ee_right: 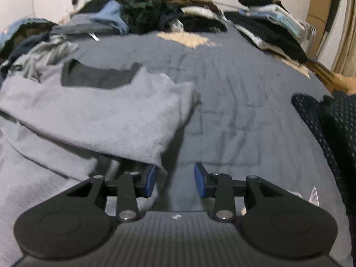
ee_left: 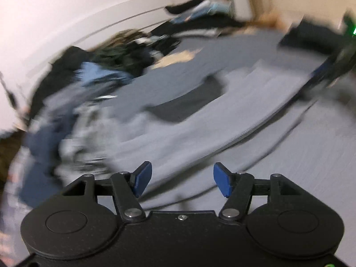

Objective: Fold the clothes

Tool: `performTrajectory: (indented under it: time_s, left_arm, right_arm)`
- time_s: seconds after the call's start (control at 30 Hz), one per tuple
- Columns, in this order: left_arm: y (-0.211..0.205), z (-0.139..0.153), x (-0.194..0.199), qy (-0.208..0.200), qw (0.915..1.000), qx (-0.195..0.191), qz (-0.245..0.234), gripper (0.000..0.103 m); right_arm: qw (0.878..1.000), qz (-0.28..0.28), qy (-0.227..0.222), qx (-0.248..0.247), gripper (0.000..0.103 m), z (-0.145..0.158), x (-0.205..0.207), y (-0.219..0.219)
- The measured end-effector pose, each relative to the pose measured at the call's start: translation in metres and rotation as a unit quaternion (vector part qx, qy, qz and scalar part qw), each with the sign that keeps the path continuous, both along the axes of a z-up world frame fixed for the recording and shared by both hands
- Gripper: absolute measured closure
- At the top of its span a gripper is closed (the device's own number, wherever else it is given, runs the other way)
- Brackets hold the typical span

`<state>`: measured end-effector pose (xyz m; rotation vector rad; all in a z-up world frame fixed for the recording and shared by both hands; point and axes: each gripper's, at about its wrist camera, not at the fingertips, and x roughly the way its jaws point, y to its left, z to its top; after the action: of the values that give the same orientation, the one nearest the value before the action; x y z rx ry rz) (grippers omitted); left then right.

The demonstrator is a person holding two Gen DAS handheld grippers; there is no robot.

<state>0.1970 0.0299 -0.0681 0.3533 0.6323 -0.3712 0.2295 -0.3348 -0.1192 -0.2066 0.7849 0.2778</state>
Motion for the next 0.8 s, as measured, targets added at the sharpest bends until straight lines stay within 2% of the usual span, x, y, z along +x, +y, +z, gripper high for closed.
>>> performTrajectory:
  time_s: [0.07, 0.1, 0.2, 0.4, 0.47, 0.57, 0.67, 0.7, 0.73, 0.77, 0.8]
  left_arm:
    - [-0.028, 0.001, -0.003, 0.025, 0.9968, -0.073, -0.019, 0.042]
    - [-0.043, -0.003, -0.002, 0.043, 0.9922, -0.115, -0.022, 0.042]
    - [-0.091, -0.02, 0.007, 0.093, 0.9718, -0.215, -0.028, 0.05]
    - [-0.151, -0.049, 0.045, 0.139, 0.9513, -0.275, -0.008, 0.054]
    - [-0.156, -0.054, 0.054, 0.147, 0.9489, -0.279, 0.009, 0.055]
    - [-0.164, -0.064, 0.064, 0.169, 0.9427, -0.286, 0.032, 0.055]
    - [-0.167, -0.073, 0.07, 0.178, 0.9365, -0.298, 0.048, 0.073]
    - [-0.169, -0.074, 0.07, 0.175, 0.9358, -0.303, 0.043, 0.084]
    - [-0.174, -0.072, 0.068, 0.167, 0.9403, -0.295, 0.029, 0.088]
    - [-0.179, -0.069, 0.066, 0.157, 0.9454, -0.285, 0.013, 0.089]
    - [-0.187, -0.066, 0.06, 0.14, 0.955, -0.261, -0.012, 0.089]
  right_arm:
    - [1.0, 0.014, -0.013, -0.004, 0.068, 0.001, -0.003, 0.005]
    - [1.0, 0.012, -0.013, -0.005, 0.068, -0.001, -0.002, 0.005]
    - [1.0, -0.005, 0.001, 0.013, 0.068, -0.006, 0.005, 0.0]
    - [0.993, -0.035, 0.006, 0.11, 0.068, 0.002, 0.012, -0.02]
    - [0.989, -0.044, 0.012, 0.14, 0.068, 0.003, 0.016, -0.024]
    - [0.989, -0.045, 0.015, 0.144, 0.068, 0.002, 0.017, -0.024]
    - [0.987, -0.045, 0.019, 0.151, 0.068, 0.003, 0.018, -0.025]
    - [0.987, -0.045, 0.019, 0.153, 0.068, 0.004, 0.018, -0.026]
    - [0.986, -0.046, 0.018, 0.156, 0.068, 0.005, 0.018, -0.027]
    - [0.985, -0.048, 0.019, 0.162, 0.068, 0.005, 0.018, -0.029]
    - [0.984, -0.05, 0.02, 0.168, 0.068, 0.005, 0.018, -0.031]
